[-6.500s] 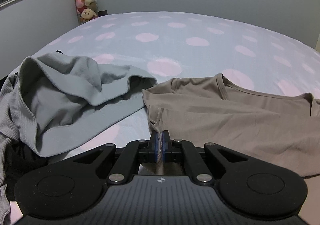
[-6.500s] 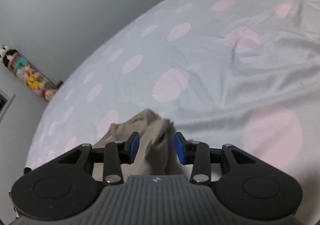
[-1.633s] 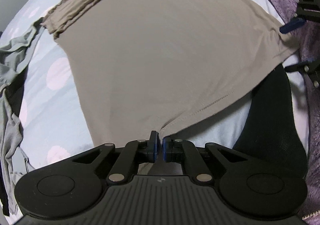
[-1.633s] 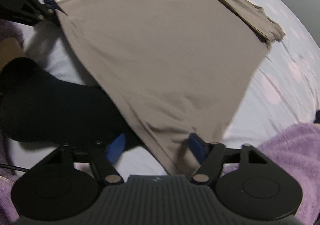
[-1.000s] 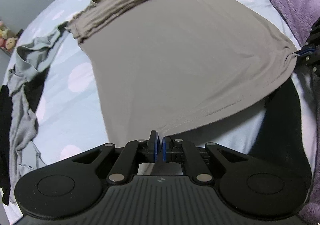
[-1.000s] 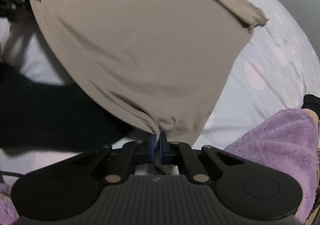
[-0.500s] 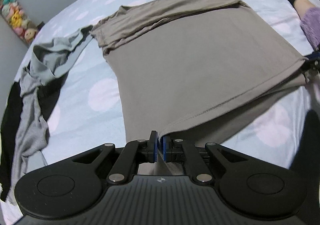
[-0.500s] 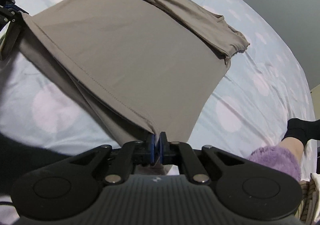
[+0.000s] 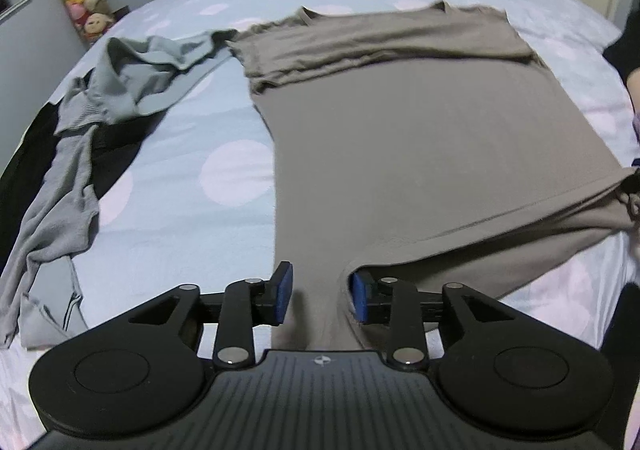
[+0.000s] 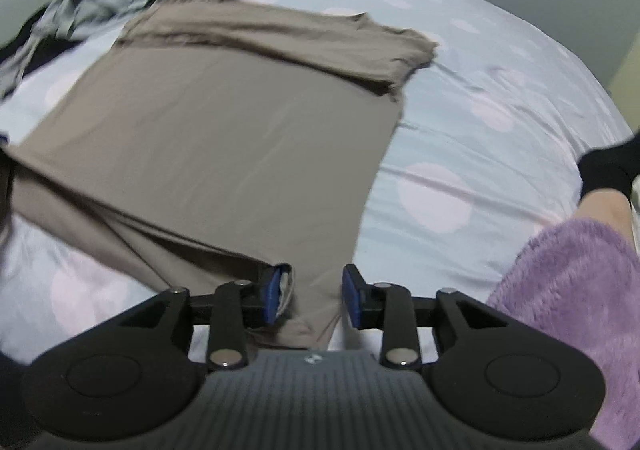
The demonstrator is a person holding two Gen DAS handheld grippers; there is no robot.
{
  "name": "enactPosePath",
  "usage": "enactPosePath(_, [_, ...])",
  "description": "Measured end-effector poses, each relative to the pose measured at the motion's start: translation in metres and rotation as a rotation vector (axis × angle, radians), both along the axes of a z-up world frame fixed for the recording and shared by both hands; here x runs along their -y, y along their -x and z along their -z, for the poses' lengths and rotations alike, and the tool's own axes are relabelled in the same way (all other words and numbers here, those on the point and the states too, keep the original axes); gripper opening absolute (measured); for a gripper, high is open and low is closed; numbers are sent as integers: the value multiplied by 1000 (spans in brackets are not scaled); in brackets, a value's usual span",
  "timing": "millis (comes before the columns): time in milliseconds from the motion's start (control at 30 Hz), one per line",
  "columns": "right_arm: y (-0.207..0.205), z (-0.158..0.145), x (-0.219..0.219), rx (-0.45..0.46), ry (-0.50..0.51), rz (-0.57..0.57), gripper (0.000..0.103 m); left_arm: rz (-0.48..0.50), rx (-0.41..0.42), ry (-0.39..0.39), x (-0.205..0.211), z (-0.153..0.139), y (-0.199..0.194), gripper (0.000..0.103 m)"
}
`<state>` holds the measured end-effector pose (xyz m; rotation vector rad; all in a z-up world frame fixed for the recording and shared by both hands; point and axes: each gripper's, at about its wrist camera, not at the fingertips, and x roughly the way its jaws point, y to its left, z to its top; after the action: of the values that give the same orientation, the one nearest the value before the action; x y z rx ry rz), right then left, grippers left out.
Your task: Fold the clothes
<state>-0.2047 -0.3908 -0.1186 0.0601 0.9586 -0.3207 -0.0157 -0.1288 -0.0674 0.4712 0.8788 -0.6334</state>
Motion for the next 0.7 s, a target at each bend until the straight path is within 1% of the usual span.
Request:
enactPosePath(67, [3,-3,2,23,-6,22,45,-18,-3,33,-6,-6,0,38])
enactPosePath(100, [5,-5,2,33,-8,31,46,-26,-11,50,-9,-9,-1,41])
enactPosePath(200, [7,-5,7,42,-32,55,56,-61,-48,103,-18,-13,-7,44])
enactPosePath(233, [6,-4,8,38,-34,60,58,-79,-61,115,-21,-13,-10,46])
enactPosePath(333, [5,-4,11,42,-29,86,58,-144,-75,152,-30,-12,-15,49])
enactPosePath(400, [6,-4,12,48,-26,107,58,-171,-68,152,-33,-13,-17,49])
enactPosePath(533, [8,-5,15,53,-36,126,60,-229,-10,105,-36,-15,-18,47])
enactPosePath(600, [9,-7,17,58,-48,125,60,-252,-8,101,-40,-17,-21,47])
enactPosePath(700, [9,-12,23,65,-53,151,60,-278,-19,118,-47,-21,-27,47])
